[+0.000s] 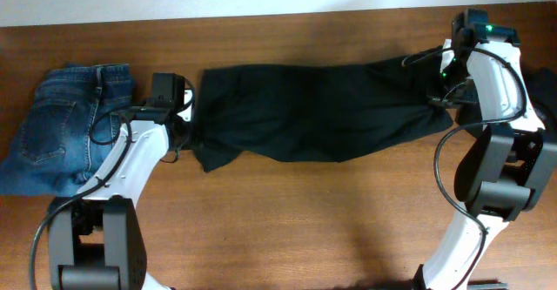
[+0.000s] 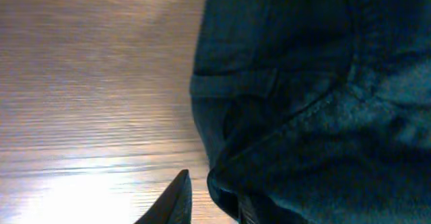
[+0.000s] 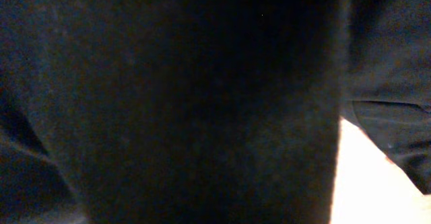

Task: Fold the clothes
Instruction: 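Pull the trousers apart with both grippers to stretch them flat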

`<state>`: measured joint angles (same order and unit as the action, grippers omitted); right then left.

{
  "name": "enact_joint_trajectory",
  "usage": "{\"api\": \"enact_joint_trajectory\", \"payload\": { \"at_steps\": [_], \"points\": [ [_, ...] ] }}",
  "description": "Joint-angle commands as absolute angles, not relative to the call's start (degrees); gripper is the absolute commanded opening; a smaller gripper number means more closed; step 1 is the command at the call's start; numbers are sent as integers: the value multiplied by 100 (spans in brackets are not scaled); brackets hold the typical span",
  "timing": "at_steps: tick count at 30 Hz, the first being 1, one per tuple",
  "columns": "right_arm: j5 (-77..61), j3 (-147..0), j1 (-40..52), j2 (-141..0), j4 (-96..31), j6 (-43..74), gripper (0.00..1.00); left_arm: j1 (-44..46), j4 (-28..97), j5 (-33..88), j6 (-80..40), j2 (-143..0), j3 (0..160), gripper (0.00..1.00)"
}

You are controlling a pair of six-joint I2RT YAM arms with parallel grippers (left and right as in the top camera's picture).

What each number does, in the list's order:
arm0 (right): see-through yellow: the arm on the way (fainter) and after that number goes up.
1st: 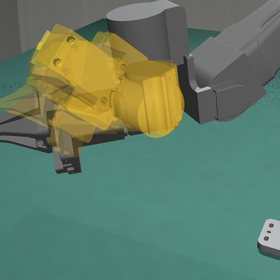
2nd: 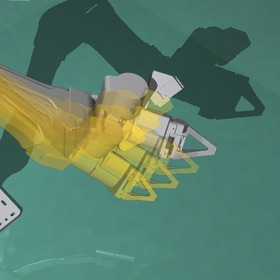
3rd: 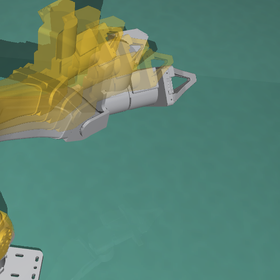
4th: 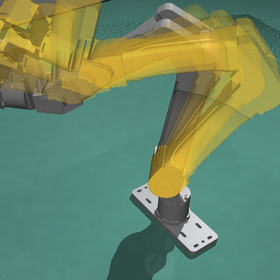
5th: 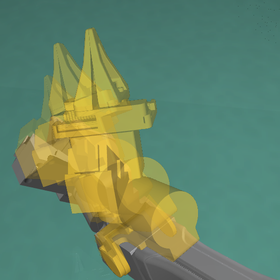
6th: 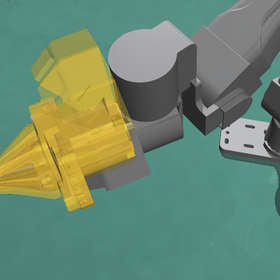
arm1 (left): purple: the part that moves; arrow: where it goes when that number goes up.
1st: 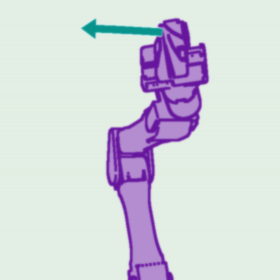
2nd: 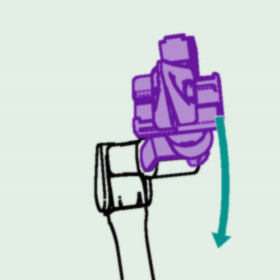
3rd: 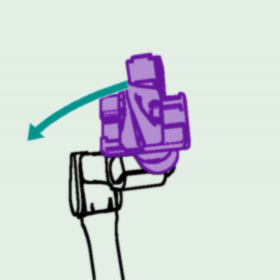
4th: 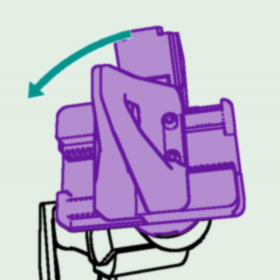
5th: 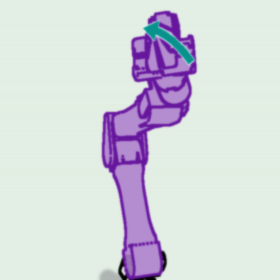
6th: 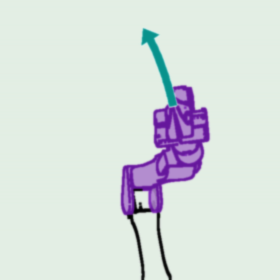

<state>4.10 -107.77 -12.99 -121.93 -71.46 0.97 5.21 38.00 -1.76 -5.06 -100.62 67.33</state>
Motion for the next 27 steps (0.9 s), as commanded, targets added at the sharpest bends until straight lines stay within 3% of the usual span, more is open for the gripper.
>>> {"api": "enact_joint_trajectory", "payload": {
  "at_steps": [1,7,9,11,12,21,27],
  "points": [
    [1205,-10860,-1584,-12029,-7074,202,4,397,3815,1157,-272,-10060,6858,22],
    [1205,-10860,-1584,-12029,-7074,202,4,366,3688,1782,-301,-9961,6875,24],
    [1205,-10860,-1584,-12029,-7074,202,4,360,3708,1785,-301,-9959,6875,36],
    [1205,-10860,-1584,-12029,-7074,202,4,360,3756,2012,-296,-9959,6873,61],
    [1203,-10860,-1584,-12029,-7074,202,4,360,3769,2152,-296,-9959,6873,64],
    [1055,-10860,-1584,-12029,-7074,200,4,344,3944,3041,-508,-9961,6866,63],
    [1055,-10860,-1584,-12029,-7074,200,4,104,2303,3968,-377,-9883,6873,63]
  ]
}}
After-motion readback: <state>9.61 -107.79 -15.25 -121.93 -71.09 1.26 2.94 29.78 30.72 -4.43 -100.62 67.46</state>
